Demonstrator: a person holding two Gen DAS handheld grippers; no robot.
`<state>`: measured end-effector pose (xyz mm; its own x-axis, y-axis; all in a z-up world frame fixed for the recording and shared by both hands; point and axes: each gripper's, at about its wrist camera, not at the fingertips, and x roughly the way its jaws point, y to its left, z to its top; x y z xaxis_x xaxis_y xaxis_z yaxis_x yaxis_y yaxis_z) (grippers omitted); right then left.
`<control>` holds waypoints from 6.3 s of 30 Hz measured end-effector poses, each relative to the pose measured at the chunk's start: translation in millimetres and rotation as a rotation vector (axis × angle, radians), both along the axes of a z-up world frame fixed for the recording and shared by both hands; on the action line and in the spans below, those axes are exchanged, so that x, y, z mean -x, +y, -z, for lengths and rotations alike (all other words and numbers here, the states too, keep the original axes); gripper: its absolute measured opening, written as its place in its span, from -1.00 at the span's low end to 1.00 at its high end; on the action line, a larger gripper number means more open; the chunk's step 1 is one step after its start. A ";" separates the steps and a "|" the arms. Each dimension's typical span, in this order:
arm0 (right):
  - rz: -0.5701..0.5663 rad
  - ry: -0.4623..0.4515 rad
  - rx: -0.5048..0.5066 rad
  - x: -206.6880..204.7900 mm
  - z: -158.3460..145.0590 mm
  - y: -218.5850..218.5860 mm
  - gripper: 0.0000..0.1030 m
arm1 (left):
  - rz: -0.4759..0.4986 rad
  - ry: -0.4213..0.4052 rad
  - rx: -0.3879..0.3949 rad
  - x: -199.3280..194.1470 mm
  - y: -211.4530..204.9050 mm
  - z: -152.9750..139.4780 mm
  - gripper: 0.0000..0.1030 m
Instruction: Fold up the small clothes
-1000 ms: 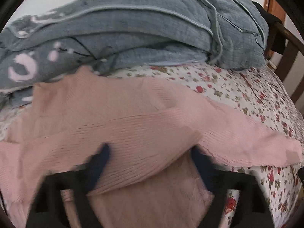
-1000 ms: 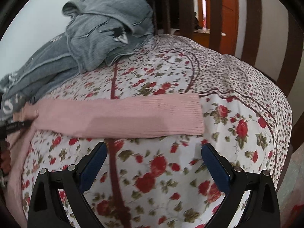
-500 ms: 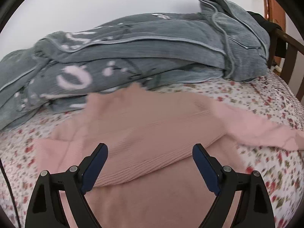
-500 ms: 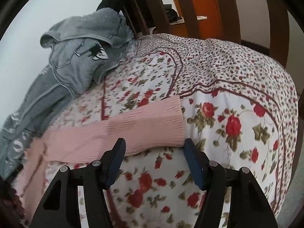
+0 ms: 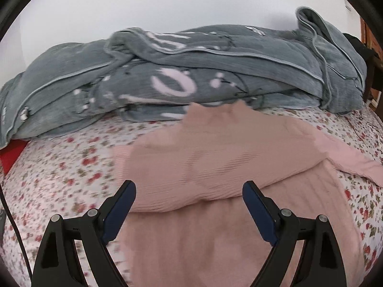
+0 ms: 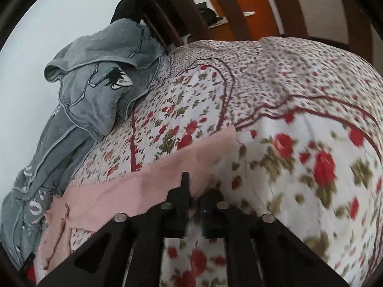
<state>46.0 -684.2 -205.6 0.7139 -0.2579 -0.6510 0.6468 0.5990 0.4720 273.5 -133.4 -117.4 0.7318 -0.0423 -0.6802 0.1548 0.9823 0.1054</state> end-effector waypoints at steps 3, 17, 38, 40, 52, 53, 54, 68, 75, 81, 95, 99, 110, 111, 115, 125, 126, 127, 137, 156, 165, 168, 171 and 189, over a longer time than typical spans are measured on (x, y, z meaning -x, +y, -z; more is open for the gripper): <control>0.000 -0.006 0.081 -5.4 -14.7 5.4 -0.89 | -0.051 -0.007 -0.003 3.6 28.9 -2.4 0.76; -0.239 -0.169 0.465 -104.4 -156.8 135.6 -0.89 | -0.190 0.003 0.117 27.2 162.4 -0.8 0.76; -0.871 -0.347 0.501 -272.6 -182.4 419.6 -0.89 | -0.231 -0.023 0.216 35.4 263.1 28.8 0.76; -0.918 -0.351 0.519 -273.9 -178.2 444.9 -0.89 | -0.233 -0.020 0.223 34.7 267.8 29.7 0.76; -1.234 -0.085 0.477 -290.3 -53.7 570.9 -0.89 | -0.272 -0.003 0.258 45.3 294.8 29.9 0.76; -1.245 -0.072 0.475 -291.6 -47.5 574.7 -0.89 | -0.278 -0.005 0.256 45.9 297.2 29.8 0.76; -1.254 -0.056 0.480 -294.1 -42.4 581.7 -0.87 | -0.282 -0.005 0.258 46.1 299.2 29.9 0.76; -1.243 -0.056 0.435 -283.6 -60.9 557.6 -0.04 | -0.217 0.006 0.275 41.1 277.0 29.2 0.76; -1.319 0.132 0.448 -306.0 -12.1 585.3 -0.13 | -0.227 0.018 0.248 48.0 271.1 27.0 0.76; -1.212 0.054 0.325 -273.4 -53.6 531.1 -0.11 | -0.219 0.013 0.267 67.4 260.8 19.0 0.76; -0.806 0.113 0.354 -62.4 -69.4 328.0 0.22 | -0.024 0.103 0.393 129.7 186.9 29.5 0.75; -0.796 0.130 0.295 -19.8 -44.3 315.6 -0.05 | 0.017 0.171 0.408 145.1 165.4 40.7 0.73; -0.840 0.129 0.167 34.1 -9.4 323.9 -0.34 | 0.104 0.243 0.438 196.0 137.5 48.4 0.43; -0.842 0.131 0.165 36.0 -7.3 324.3 -0.34 | 0.105 0.247 0.431 197.7 136.0 50.0 0.37; -0.846 0.141 0.149 48.7 6.2 325.9 -0.33 | 0.126 0.282 0.413 205.5 130.5 63.8 0.15; -0.810 0.103 0.073 39.0 19.4 332.5 -0.51 | 0.134 0.278 0.406 201.3 122.2 75.8 -0.39; -0.816 0.097 0.080 37.2 18.8 334.5 -0.79 | 0.136 0.285 0.414 200.2 123.1 75.0 -0.70; -0.840 0.091 0.074 35.0 18.5 338.2 -0.80 | 0.138 0.295 0.434 199.1 124.8 74.0 -0.79; -0.847 -0.022 0.109 68.7 -20.8 332.0 -0.85 | 0.151 0.213 0.511 222.1 149.5 29.5 -0.87; -0.864 -0.114 0.050 127.7 -59.5 327.7 -0.86 | 0.129 0.179 0.633 259.7 191.5 -8.2 -0.87; -0.825 -0.189 0.023 75.6 -99.6 316.7 -0.86 | 0.133 0.123 0.659 200.1 182.0 -46.2 -0.87; -0.808 -0.205 0.030 46.2 -111.8 313.4 -0.86 | 0.118 0.120 0.678 169.5 178.9 -50.8 -0.87; -0.803 -0.206 0.028 11.7 -122.3 311.8 -0.85 | 0.089 0.122 0.673 136.1 173.3 -50.7 -0.87; -0.783 -0.149 -0.105 -194.5 -82.4 282.2 -0.85 | 0.021 0.209 0.686 -50.0 136.2 -2.1 -0.87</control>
